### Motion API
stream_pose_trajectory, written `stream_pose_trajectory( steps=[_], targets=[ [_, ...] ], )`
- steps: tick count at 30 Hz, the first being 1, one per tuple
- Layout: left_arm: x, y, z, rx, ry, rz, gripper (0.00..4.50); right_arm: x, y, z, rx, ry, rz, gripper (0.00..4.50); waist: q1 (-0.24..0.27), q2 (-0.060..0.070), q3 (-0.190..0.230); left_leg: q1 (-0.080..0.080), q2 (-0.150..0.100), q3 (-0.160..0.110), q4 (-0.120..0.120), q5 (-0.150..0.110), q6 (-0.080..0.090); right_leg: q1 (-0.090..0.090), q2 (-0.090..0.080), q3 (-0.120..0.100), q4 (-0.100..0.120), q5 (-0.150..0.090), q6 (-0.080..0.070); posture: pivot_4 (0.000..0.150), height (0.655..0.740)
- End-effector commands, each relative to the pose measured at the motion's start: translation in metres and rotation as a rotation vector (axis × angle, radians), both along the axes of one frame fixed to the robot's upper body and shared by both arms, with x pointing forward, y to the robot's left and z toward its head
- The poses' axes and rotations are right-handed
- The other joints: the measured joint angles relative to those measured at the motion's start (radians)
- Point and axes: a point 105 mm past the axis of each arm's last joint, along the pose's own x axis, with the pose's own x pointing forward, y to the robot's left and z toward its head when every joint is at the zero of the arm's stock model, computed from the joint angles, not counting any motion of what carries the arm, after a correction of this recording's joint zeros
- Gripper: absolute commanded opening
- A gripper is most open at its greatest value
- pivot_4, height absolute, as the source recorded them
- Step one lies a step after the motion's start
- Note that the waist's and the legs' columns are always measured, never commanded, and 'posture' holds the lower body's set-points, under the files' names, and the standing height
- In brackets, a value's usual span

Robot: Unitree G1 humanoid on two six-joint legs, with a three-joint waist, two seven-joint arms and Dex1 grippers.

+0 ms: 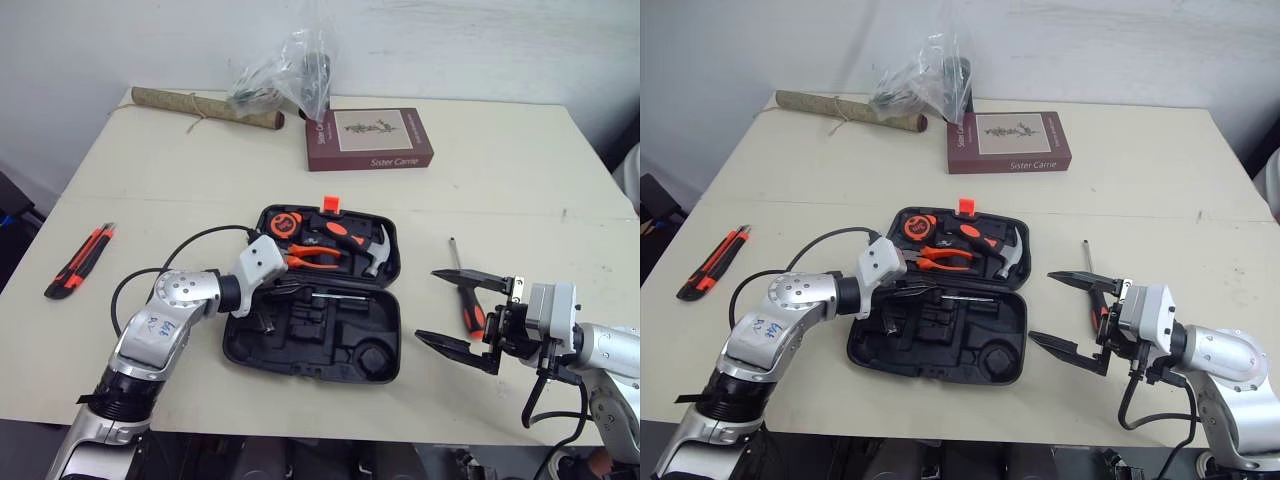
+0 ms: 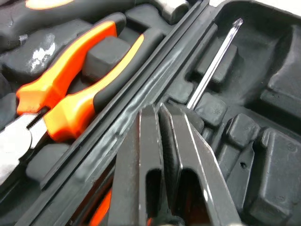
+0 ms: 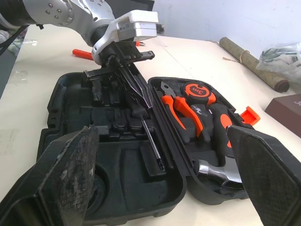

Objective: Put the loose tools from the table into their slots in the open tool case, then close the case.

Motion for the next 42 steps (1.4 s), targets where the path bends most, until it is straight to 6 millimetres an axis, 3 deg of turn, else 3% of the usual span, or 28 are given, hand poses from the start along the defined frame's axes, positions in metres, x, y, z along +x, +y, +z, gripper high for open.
stream_pose_trajectory(
  steps=[1, 5, 9, 12, 16, 19, 23, 25, 26, 27, 29, 32, 36, 39, 42],
  targets=[
    [-0.009, 0.007, -0.047, 0.132, 0.085, -0.002, 0.10, -0.001, 0.000, 0.007, 0.007, -0.030, -0.008, 4.50, 0.001, 0.002, -0.004, 0.000, 0.000, 0.000, 0.000, 0.000, 0.000, 0.000, 0.000, 0.000, 0.000, 0.000, 0.000, 0.150, 0.7400],
    [-0.021, 0.012, -0.086, 0.155, 0.202, 0.012, 0.10, 0.000, 0.000, 0.006, 0.009, -0.029, -0.021, 4.50, -0.001, 0.007, -0.018, 0.004, 0.000, 0.001, -0.002, -0.002, 0.000, 0.003, -0.001, 0.000, -0.002, 0.000, 0.000, 0.150, 0.7400],
    [-0.021, 0.010, -0.090, 0.148, 0.204, 0.012, 0.10, 0.002, -0.001, 0.006, 0.011, -0.032, -0.035, 4.50, -0.001, 0.019, -0.030, 0.013, 0.001, 0.001, -0.002, -0.006, 0.002, 0.013, -0.002, 0.001, -0.006, 0.000, 0.000, 0.150, 0.7400],
    [-0.010, 0.004, -0.065, 0.074, 0.096, -0.003, 0.10, 0.006, -0.005, 0.008, 0.037, -0.040, -0.083, 4.50, -0.001, 0.021, -0.033, 0.019, 0.001, 0.001, -0.006, -0.009, 0.001, 0.018, -0.007, 0.004, -0.008, -0.001, 0.000, 0.150, 0.7400],
    [-0.009, 0.002, -0.005, -0.159, -0.099, -0.070, 0.10, 0.011, -0.024, 0.009, 0.064, -0.046, -0.192, 4.50, 0.000, 0.019, -0.032, 0.017, -0.001, 0.001, -0.007, -0.009, 0.001, 0.016, -0.011, 0.004, -0.008, -0.001, 0.000, 0.150, 0.7400],
    [-0.021, 0.022, 0.030, -0.277, -0.199, -0.102, 0.92, 0.008, -0.054, 0.009, 0.061, -0.056, -0.310, 4.50, -0.001, 0.018, -0.031, 0.008, -0.001, 0.000, -0.006, -0.008, 0.002, 0.009, -0.010, 0.002, -0.008, 0.000, 0.000, 0.150, 0.7400],
    [-0.034, 0.075, 0.045, -0.275, -0.249, 0.011, 2.74, -0.008, -0.108, -0.002, 0.004, -0.092, -0.508, 4.50, -0.002, 0.017, -0.027, 0.003, -0.001, 0.001, -0.003, -0.007, 0.002, 0.005, -0.006, -0.001, -0.007, 0.000, 0.000, 0.150, 0.7400],
    [-0.043, 0.116, 0.041, -0.200, -0.254, 0.112, 3.79, -0.019, -0.136, -0.005, -0.028, -0.122, -0.623, 4.50, -0.005, 0.017, -0.026, 0.005, -0.001, 0.003, -0.003, -0.007, 0.003, 0.006, -0.005, -0.001, -0.008, 0.000, 0.000, 0.150, 0.7400],
    [-0.046, 0.129, 0.040, -0.176, -0.257, 0.145, 4.11, -0.023, -0.144, -0.005, -0.040, -0.131, -0.655, 4.50, -0.009, 0.017, -0.025, 0.005, -0.001, 0.003, -0.003, -0.008, 0.003, 0.006, -0.005, -0.001, -0.008, 0.000, 0.000, 0.150, 0.7400],
    [-0.050, 0.158, 0.038, -0.155, -0.258, 0.251, 4.47, -0.031, -0.159, -0.008, -0.054, -0.121, -0.706, 4.50, -0.013, 0.017, -0.025, 0.006, -0.001, 0.004, -0.004, -0.008, 0.004, 0.005, -0.005, -0.001, -0.008, 0.000, 0.000, 0.150, 0.7400],
    [-0.066, 0.217, 0.034, -0.093, -0.252, 0.451, 4.47, -0.049, -0.191, -0.017, -0.102, -0.083, -0.811, 4.50, -0.021, 0.016, -0.024, 0.006, -0.001, 0.004, -0.006, -0.009, 0.004, 0.004, -0.006, 0.000, -0.008, 0.000, 0.000, 0.150, 0.7400],
    [-0.091, 0.275, 0.034, -0.046, -0.257, 0.664, 4.47, -0.070, -0.228, -0.023, -0.129, -0.070, -0.960, 4.50, -0.029, 0.012, -0.021, 0.006, -0.001, 0.004, -0.014, -0.010, 0.007, 0.001, -0.011, 0.000, -0.009, -0.001, 0.000, 0.150, 0.7400],
    [-0.141, 0.359, 0.033, 0.011, -0.291, 1.039, 4.47, -0.100, -0.269, -0.033, -0.114, -0.043, -1.188, 4.50, -0.031, 0.011, -0.021, 0.006, -0.001, 0.004, -0.015, -0.010, 0.007, 0.000, -0.012, 0.001, -0.009, -0.001, -0.001, 0.150, 0.7400],
    [-0.161, 0.378, 0.024, 0.049, -0.281, 1.137, 4.47, -0.108, -0.276, -0.043, -0.111, -0.025, -1.239, 4.50, -0.039, 0.012, -0.020, 0.007, -0.001, 0.004, -0.016, -0.013, 0.003, -0.001, -0.014, 0.004, -0.010, -0.002, -0.002, 0.150, 0.7400],
    [-0.157, 0.371, 0.022, 0.011, -0.301, 1.115, 4.47, -0.097, -0.264, -0.042, -0.081, -0.048, -1.200, 4.50, -0.044, 0.012, -0.020, 0.007, -0.001, 0.003, -0.016, -0.014, 0.000, -0.001, -0.015, 0.005, -0.010, -0.002, -0.002, 0.150, 0.7400]
  ],
)
